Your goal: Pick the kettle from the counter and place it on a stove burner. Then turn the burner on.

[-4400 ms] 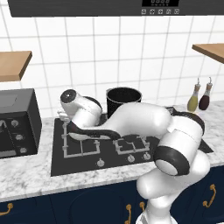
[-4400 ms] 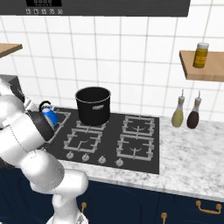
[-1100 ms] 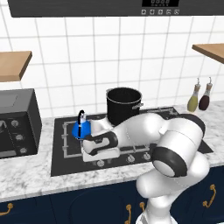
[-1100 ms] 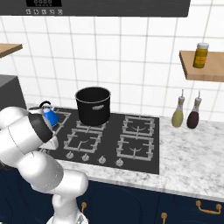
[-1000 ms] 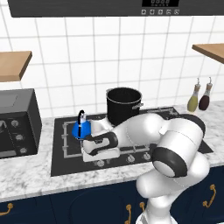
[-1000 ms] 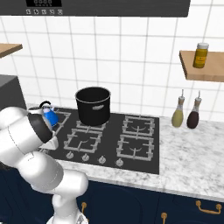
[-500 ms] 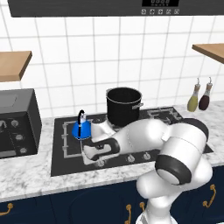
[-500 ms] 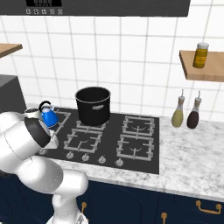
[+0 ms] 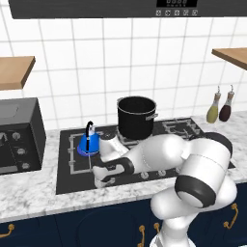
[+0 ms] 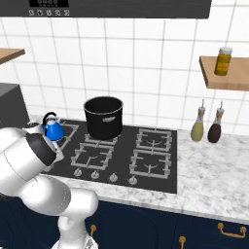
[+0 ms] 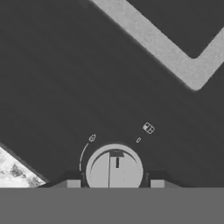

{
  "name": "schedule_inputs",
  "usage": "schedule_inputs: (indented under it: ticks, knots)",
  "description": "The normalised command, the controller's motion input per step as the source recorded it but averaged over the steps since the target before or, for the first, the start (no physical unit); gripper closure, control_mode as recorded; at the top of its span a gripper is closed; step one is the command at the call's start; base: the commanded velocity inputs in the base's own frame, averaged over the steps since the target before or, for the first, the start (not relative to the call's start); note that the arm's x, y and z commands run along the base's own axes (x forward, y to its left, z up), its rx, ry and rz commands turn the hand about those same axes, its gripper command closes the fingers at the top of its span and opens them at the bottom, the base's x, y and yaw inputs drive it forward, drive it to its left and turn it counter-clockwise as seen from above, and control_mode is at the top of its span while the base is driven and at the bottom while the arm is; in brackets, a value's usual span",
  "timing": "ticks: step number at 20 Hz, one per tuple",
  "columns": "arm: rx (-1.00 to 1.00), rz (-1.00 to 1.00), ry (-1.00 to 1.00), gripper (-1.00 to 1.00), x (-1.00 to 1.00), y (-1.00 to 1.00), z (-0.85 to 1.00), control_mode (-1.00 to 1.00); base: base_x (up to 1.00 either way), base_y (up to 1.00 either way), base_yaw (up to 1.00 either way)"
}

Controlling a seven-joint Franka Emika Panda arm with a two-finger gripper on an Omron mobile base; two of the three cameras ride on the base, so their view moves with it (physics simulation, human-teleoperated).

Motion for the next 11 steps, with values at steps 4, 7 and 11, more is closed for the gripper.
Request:
schedule_inputs:
  ticks: [4, 7, 11]
  knots:
    - [-0.11, 0.73, 0.0, 1.0, -0.11, 0.04, -0.05, -1.0, 0.0, 0.0, 0.0]
    - [-0.11, 0.76, 0.0, 1.0, -0.09, 0.04, -0.07, -1.0, 0.0, 0.0, 0.0]
    - [-0.1, 0.77, 0.0, 1.0, -0.05, 0.03, -0.1, -1.0, 0.0, 0.0, 0.0]
